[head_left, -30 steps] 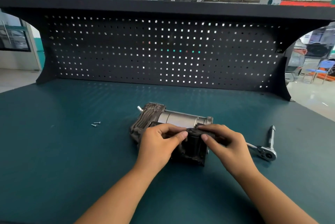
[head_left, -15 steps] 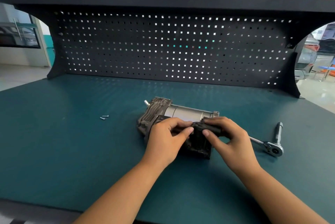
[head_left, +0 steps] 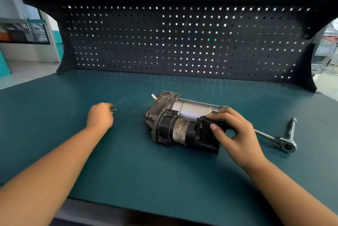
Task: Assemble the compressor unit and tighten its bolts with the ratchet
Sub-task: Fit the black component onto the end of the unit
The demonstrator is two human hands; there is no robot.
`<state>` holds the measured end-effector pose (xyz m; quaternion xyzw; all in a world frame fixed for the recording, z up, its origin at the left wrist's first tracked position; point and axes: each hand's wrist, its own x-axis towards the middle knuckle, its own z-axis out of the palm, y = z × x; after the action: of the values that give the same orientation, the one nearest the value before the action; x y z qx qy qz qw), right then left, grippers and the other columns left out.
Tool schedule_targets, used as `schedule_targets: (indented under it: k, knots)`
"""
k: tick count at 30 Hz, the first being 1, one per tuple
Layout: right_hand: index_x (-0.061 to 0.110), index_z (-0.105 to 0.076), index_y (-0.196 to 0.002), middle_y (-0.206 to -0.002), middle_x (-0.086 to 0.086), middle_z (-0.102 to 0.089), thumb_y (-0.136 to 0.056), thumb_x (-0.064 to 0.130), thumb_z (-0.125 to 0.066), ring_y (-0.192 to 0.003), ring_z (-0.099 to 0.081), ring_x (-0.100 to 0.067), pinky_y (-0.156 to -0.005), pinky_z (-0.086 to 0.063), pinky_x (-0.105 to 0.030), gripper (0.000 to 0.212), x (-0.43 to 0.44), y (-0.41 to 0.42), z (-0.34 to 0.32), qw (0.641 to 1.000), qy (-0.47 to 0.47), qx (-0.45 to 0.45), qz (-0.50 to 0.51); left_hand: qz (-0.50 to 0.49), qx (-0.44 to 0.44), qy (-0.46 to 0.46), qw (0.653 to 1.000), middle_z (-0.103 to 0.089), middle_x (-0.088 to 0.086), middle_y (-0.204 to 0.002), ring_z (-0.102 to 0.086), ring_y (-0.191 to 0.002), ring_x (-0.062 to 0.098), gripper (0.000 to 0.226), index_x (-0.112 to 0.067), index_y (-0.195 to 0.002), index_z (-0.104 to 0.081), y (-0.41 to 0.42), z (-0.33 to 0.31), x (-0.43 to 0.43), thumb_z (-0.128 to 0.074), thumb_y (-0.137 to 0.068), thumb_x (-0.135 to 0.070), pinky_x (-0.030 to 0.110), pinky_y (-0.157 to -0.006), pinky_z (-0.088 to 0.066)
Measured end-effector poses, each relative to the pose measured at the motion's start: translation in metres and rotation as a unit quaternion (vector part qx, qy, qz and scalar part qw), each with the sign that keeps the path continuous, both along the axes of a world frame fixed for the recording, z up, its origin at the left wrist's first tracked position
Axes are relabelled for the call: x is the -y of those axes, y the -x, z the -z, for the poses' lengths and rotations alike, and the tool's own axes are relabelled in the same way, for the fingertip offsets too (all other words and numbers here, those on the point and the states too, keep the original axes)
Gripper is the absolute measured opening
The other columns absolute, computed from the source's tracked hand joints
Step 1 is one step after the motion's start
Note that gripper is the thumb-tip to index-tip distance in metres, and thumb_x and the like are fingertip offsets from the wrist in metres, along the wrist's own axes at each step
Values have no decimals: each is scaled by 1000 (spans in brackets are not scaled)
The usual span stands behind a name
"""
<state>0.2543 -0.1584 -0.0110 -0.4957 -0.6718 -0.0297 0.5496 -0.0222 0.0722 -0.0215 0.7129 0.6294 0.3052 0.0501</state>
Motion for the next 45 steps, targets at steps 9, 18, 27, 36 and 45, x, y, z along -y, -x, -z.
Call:
schedule_targets:
  k: [9,18,27,36,45]
  knots:
    - [20,-66,-94,-89,6,-59,-84,11,-59,-87,-59,-13,-76,-46,-24,15,-1,-1,0,1000,-1,-13,-15,41,-67,12,997,-69,13,-104,-61,-98,29,20,-9,-102,-71,1,1,-9,-59,-88,-1,29,-78,-46]
    - [22,-65,-95,-88,14,-57,-81,7,-57,-86,-56,-8,-77,-41,-16,22,4,2,-4,1000,5,-11,-10,280,350,37,893,-69,-6,-62,-63,-60,3,19,-21,-79,-72,-59,-53,95,-63,-86,-5,13,-61,-49]
    - [12,-68,-98,-94,10,-60,-79,4,-56,-93,-58,-8,-81,-43,-16,24,7,0,-5,1000,15,-3,-12,409,300,51,860,-68,-7,-59,-63,-56,6,19,-24,-71,-68,-124,-73,149,-70,-82,-9,17,-61,-52]
    - [13,-68,-97,-92,8,-61,-78,4,-56,-92,-59,-11,-80,-46,-20,25,5,-1,-5,1000,11,-1,-11,381,263,-54,885,-68,-22,-73,-64,-69,-3,29,-38,-69,-65,-122,-59,151,-72,-79,-11,9,-65,-47]
    - [15,-69,-102,-93,8,-62,-82,22,-50,-90,-53,-5,-82,-39,-17,29,9,-2,-7,998,14,48,23,390,254,-80,882,-68,-23,-76,-63,-74,-6,31,-40,-68,-65,-123,-47,148,-74,-77,-12,4,-67,-42]
